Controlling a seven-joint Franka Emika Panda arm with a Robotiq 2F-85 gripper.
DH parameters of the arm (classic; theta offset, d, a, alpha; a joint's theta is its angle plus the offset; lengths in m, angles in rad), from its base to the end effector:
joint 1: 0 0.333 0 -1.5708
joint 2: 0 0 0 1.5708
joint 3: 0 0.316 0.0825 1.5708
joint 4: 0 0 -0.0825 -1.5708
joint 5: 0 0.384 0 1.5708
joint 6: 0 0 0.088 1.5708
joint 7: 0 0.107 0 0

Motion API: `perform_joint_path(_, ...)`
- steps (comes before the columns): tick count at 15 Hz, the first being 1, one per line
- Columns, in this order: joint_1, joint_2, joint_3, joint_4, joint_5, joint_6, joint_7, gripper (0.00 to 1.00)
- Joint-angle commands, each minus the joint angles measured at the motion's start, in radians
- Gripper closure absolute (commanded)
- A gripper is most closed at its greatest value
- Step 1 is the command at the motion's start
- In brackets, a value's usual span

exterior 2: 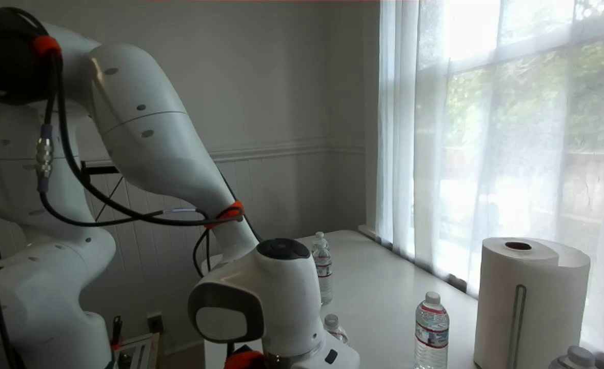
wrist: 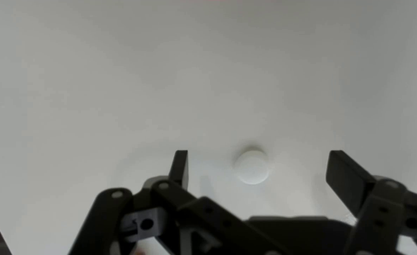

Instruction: Cover the lid on the open bottle

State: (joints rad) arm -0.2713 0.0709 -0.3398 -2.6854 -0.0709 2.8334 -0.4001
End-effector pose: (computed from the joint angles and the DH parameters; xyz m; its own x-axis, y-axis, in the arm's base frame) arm 0.3462 -0.2409 0.2192 0.9888 -0.1399 0.0527 -0.1437 -0.9866 0.0770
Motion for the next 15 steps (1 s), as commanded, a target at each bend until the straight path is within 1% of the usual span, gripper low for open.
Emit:
perform_joint_path(1,-0.024,0.075,0.032,0.054,0.011,0.028,-0.023,0.00)
perform_joint_path(3,-0.034,0.113,0.056,0.079,0.040,0.025,-0.035,0.00)
perform_joint_path(8,-0.062,0.167,0.106,0.119,0.033,0.030,-0.049,0.00)
perform_joint_path(9,-0.069,0.176,0.116,0.126,0.032,0.028,-0.053,0.03)
perform_joint_path(10,-0.075,0.182,0.124,0.130,0.031,0.027,-0.056,0.08)
perform_joint_path(11,-0.080,0.188,0.130,0.133,0.028,0.027,-0.057,0.22)
perform_joint_path(13,-0.089,0.194,0.139,0.139,0.023,0.024,-0.061,0.40)
perform_joint_path(15,-0.094,0.196,0.143,0.142,0.019,0.021,-0.065,0.53)
